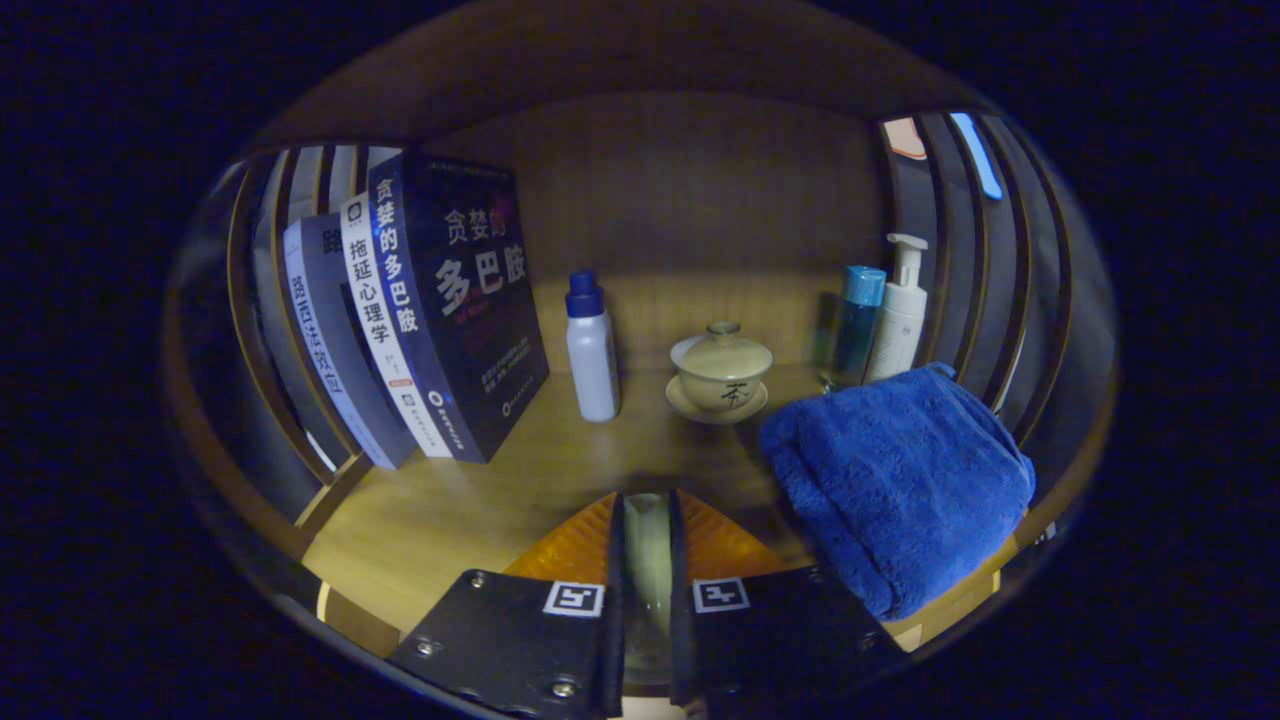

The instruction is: Pull open the drawer, take out the items inside it, and place them on the countertop above the cabinet.

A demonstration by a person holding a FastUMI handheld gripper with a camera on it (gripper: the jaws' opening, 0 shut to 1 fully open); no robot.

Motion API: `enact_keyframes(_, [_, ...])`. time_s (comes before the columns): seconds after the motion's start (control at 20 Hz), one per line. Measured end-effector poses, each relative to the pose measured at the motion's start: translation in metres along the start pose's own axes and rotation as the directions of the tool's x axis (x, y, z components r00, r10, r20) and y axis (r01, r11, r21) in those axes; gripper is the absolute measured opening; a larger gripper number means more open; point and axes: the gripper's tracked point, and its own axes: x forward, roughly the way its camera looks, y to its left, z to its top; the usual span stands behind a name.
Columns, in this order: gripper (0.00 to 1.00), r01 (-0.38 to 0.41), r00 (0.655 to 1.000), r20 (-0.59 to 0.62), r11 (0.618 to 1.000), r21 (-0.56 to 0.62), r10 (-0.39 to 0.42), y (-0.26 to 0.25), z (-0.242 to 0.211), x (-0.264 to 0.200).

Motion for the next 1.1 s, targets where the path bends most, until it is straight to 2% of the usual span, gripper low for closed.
enact_keyframes(0.05, [0.18,0.001,1.000,0.013,1.000,-0.010,0.000,0.000,0.001,-0.001])
enact_keyframes(0.15, [0.26,0.006,0.999,0.038,0.999,-0.040,-0.004,-0.001,0.001,-0.012])
enact_keyframes(0.4, [0.93,-0.023,0.988,0.148,0.994,-0.106,0.038,0.004,0.007,-0.073])
enact_keyframes(0.55, [0.95,-0.058,0.966,0.244,0.991,-0.123,0.087,0.010,0.014,-0.137])
enact_keyframes(0.8, [0.97,-0.130,0.920,0.353,0.982,-0.137,0.171,0.020,-0.002,-0.245])
enact_keyframes(0.95, [0.97,-0.122,0.897,0.409,0.982,-0.142,0.171,0.011,-0.026,-0.294])
enact_keyframes(1.1, [0.97,-0.106,0.899,0.412,0.986,-0.129,0.150,-0.001,-0.066,-0.319])
